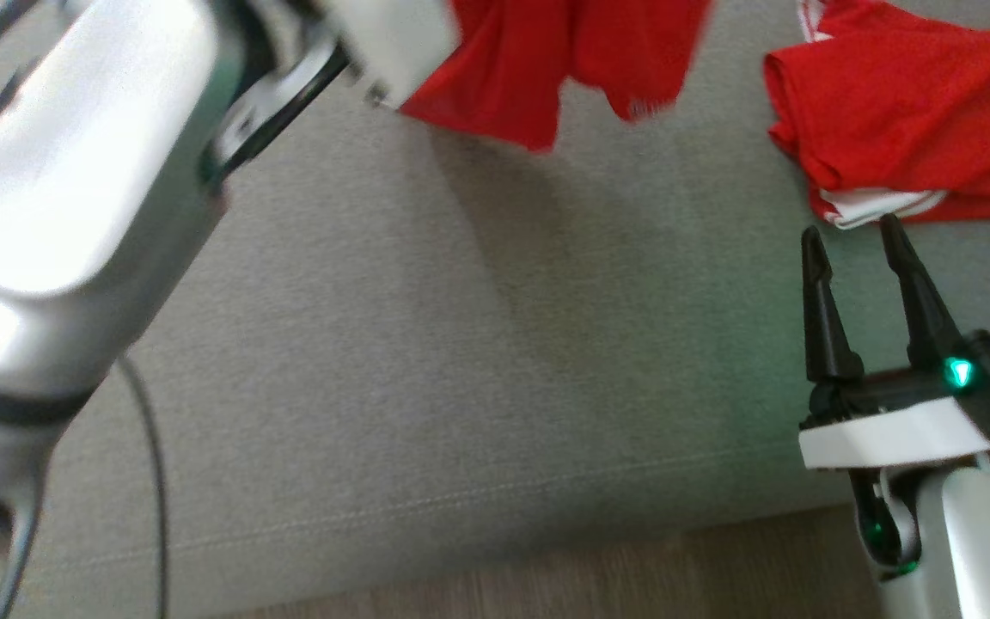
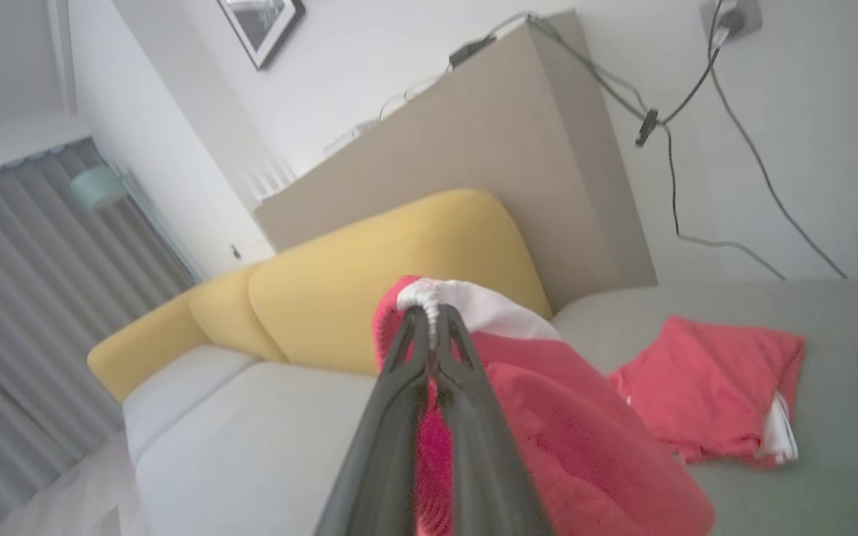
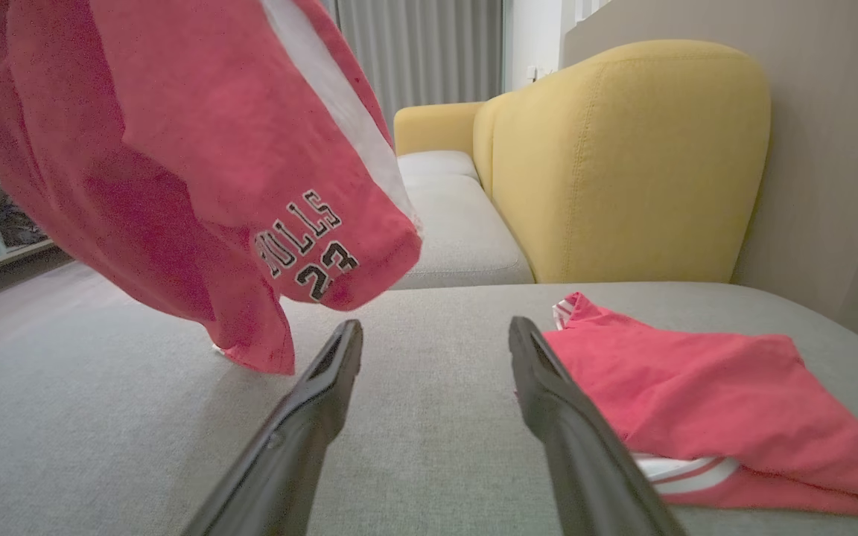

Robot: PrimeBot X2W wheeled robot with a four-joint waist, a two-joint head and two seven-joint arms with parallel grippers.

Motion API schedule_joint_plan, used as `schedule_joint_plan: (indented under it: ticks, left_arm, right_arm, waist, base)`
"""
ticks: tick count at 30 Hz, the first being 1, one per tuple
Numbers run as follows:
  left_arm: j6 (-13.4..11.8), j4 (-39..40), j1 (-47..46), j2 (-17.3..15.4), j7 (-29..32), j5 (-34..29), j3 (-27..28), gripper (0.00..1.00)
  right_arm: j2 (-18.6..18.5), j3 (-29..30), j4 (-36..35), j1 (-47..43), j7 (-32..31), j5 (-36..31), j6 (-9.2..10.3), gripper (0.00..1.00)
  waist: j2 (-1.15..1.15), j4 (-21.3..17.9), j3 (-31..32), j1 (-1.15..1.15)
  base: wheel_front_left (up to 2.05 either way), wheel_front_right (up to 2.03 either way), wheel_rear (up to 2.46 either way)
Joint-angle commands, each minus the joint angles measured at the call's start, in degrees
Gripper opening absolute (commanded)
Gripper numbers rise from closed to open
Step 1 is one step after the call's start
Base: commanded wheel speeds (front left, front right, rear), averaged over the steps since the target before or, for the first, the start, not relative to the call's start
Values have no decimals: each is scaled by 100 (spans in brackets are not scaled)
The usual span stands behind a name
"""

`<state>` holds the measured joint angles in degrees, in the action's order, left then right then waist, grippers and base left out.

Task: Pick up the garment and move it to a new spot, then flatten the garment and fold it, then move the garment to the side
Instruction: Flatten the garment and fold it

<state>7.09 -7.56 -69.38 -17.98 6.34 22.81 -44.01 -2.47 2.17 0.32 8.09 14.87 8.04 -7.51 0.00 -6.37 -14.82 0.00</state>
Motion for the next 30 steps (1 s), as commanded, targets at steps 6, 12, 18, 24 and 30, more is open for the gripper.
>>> schedule_joint_plan:
  ticks: [6,12,18,24,30]
  left_arm:
    - [-436,549,1800,-1272,68,280,278,0]
    - [-977,181,3451,-1997,-534,353,362,0]
    - [-1279,-317,4103,-1995,-1199,519,513,0]
    - [-1335,-652,4150,-1831,-1555,555,540,0]
    - [-1282,-896,4040,-1698,-1710,552,503,0]
  right_arm:
    - [-41,-81,-168,-129,13,-207,2,100]
    - [-41,-254,187,5,13,77,2,100]
    - [-104,-807,1269,477,13,898,2,100]
    - [-402,-1595,2240,1410,-531,2082,2,100]
    - [-744,-2066,2585,2116,-1480,3468,2,100]
  waist:
    - [0,448,-42,0]
    - [0,711,-204,0]
    - [0,922,-263,0]
    - [0,1023,-350,0]
    - [0,1123,-481,0]
  base:
    - [0,0,0]
    - [0,0,0]
    - [0,0,0]
    - [0,0,0]
    - [0,0,0]
